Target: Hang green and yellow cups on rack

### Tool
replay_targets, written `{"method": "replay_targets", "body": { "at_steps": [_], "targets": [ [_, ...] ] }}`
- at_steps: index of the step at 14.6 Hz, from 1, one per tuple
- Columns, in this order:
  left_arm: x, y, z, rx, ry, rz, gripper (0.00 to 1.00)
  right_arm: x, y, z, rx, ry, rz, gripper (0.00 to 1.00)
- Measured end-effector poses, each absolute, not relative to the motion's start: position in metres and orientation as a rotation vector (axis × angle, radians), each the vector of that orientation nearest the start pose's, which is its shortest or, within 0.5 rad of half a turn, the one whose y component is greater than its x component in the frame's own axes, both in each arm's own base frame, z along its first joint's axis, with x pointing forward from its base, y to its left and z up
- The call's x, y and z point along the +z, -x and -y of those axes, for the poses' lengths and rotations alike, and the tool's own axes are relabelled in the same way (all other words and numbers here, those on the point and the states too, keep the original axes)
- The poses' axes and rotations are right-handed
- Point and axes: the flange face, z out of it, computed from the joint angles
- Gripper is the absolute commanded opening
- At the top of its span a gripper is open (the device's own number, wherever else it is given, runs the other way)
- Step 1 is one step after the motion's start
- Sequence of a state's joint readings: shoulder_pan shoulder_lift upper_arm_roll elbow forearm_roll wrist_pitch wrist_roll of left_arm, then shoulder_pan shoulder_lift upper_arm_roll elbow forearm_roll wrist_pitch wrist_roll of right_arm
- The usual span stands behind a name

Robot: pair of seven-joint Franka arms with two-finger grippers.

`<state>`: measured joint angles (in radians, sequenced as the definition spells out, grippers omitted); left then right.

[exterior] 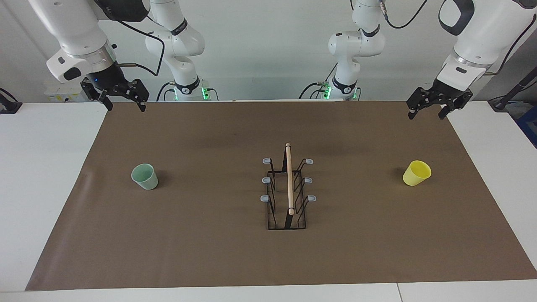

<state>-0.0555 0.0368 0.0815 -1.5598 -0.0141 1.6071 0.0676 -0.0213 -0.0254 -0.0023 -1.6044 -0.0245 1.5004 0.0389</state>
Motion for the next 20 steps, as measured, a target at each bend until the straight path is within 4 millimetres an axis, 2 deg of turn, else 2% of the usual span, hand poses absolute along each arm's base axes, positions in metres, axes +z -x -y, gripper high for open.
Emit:
{"method": "replay_targets", "body": {
  "at_steps": [2, 5, 6, 8, 10, 12, 14, 18, 20],
  "targets": [
    [0.600, -0.592, -0.031, -0.014, 3.144, -0.010, 1.00, 0.592, -0.550, 0.020, 0.193, 3.184, -0.104, 1.00],
    [0.578, -0.628, -0.051, -0.003, 3.143, 0.063, 1.00, 0.534, -0.580, 0.025, 0.297, 3.240, -0.077, 1.00],
    [0.571, -0.636, -0.065, 0.001, 3.164, 0.121, 1.00, 0.511, -0.593, 0.025, 0.309, 3.261, -0.027, 1.00],
    [0.555, -0.643, -0.108, 0.011, 3.219, 0.288, 1.00, 0.474, -0.611, 0.014, 0.344, 3.317, 0.140, 1.00],
    [0.539, -0.641, -0.151, 0.029, 3.243, 0.444, 1.00, 0.450, -0.619, -0.001, 0.415, 3.345, 0.390, 1.00],
    [0.518, -0.641, -0.177, 0.064, 3.260, 0.568, 1.00, 0.428, -0.623, -0.014, 0.486, 3.350, 0.760, 1.00],
    [0.488, -0.644, -0.199, 0.117, 3.269, 0.778, 1.00, 0.402, -0.622, -0.033, 0.547, 3.323, 1.165, 1.00],
    [0.427, -0.637, -0.248, 0.255, 3.212, 1.258, 1.00, 0.363, -0.609, -0.064, 0.683, 3.108, 1.818, 1.00],
    [0.406, -0.628, -0.261, 0.328, 3.127, 1.541, 1.00, 0.347, -0.600, -0.070, 0.799, 2.957, 2.077, 1.00]
  ]
}}
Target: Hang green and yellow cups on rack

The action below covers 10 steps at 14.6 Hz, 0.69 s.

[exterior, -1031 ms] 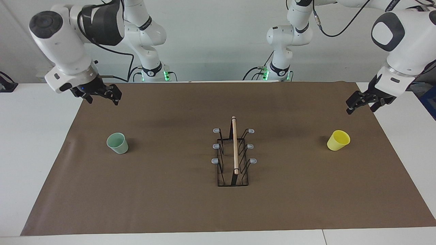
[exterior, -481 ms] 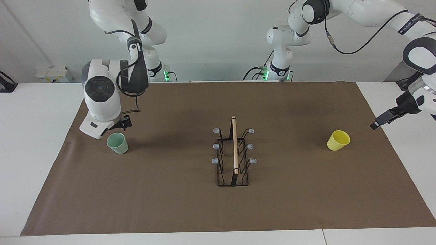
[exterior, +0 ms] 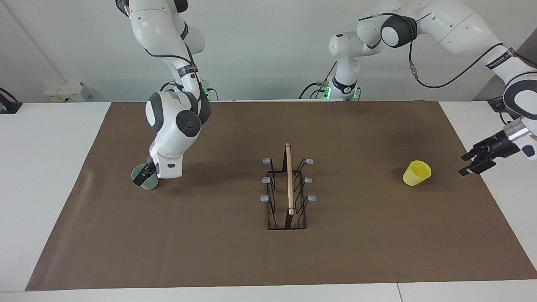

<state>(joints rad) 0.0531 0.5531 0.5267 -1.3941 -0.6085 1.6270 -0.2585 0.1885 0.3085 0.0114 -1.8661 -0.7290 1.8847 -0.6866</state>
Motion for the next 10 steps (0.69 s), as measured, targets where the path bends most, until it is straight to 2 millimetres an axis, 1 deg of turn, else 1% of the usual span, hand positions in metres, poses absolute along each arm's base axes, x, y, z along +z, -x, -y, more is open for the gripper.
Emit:
{"method": "replay_targets", "body": {
  "at_steps": [1, 3, 4, 5, 7, 8, 10],
  "targets": [
    [0.398, -0.624, -0.264, 0.368, 3.075, 1.666, 1.00, 0.336, -0.593, -0.077, -0.597, -1.981, -1.507, 1.00],
    [0.382, -0.614, -0.270, 0.448, 2.971, 1.901, 1.00, 0.315, -0.576, -0.099, -0.650, -1.842, -1.582, 1.00],
    [0.373, -0.607, -0.275, 0.480, 2.914, 2.026, 1.00, 0.308, -0.569, -0.108, -0.665, -1.790, -1.606, 1.00],
    [0.364, -0.599, -0.279, 0.507, 2.866, 2.131, 1.00, 0.303, -0.565, -0.112, -0.678, -1.733, -1.621, 1.00],
    [0.345, -0.576, -0.284, 0.566, 2.772, 2.329, 1.00, 0.292, -0.559, -0.109, -0.708, -1.597, -1.642, 1.00],
    [0.337, -0.565, -0.283, 0.612, 2.701, 2.438, 1.00, 0.285, -0.555, -0.108, -0.708, -1.543, -1.661, 1.00],
    [0.330, -0.551, -0.278, 0.732, 2.481, 2.665, 1.00, 0.273, -0.548, -0.108, -0.711, -1.481, -1.695, 1.00]
  ]
}}
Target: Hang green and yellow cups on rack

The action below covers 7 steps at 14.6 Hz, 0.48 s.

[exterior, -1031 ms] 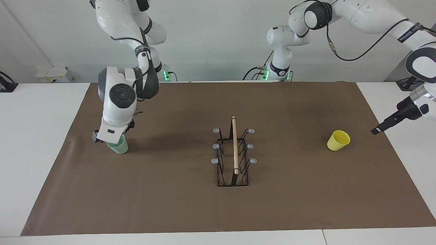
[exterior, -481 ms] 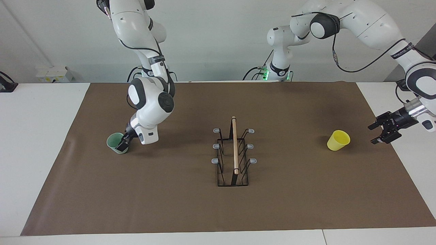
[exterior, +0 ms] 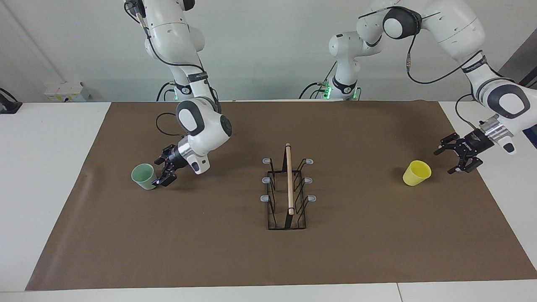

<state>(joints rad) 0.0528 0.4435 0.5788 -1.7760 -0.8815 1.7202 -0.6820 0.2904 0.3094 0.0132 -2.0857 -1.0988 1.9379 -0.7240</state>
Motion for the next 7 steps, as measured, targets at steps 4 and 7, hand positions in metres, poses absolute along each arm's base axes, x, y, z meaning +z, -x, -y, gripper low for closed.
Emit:
{"method": "replay_targets", "body": {
  "at_steps": [4, 7],
  "targets": [
    [0.331, -0.535, -0.269, -0.589, -1.493, -1.960, 1.00, 0.261, -0.539, -0.105, -0.734, -1.389, -1.721, 1.00],
    [0.319, -0.523, -0.268, -0.604, -1.389, -1.973, 1.00, 0.254, -0.535, -0.103, -0.727, -1.360, -1.743, 1.00]
  ]
}}
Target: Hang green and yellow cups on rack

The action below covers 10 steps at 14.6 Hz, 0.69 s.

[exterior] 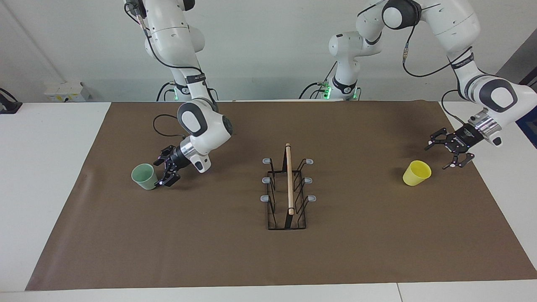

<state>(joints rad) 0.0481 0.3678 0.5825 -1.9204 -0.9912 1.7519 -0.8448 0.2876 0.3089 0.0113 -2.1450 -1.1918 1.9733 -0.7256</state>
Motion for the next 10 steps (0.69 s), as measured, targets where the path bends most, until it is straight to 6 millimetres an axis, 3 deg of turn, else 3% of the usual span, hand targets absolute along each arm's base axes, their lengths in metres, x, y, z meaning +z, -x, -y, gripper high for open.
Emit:
{"method": "replay_targets", "body": {
  "at_steps": [5, 10],
  "targets": [
    [0.304, -0.512, -0.271, -0.625, -1.287, -1.980, 1.00, 0.248, -0.536, -0.084, -0.713, -1.346, -1.764, 1.00],
    [0.267, -0.518, -0.273, -0.613, -1.201, -1.965, 1.00, 0.247, -0.539, -0.072, -0.708, -1.350, -1.763, 1.00]
  ]
}}
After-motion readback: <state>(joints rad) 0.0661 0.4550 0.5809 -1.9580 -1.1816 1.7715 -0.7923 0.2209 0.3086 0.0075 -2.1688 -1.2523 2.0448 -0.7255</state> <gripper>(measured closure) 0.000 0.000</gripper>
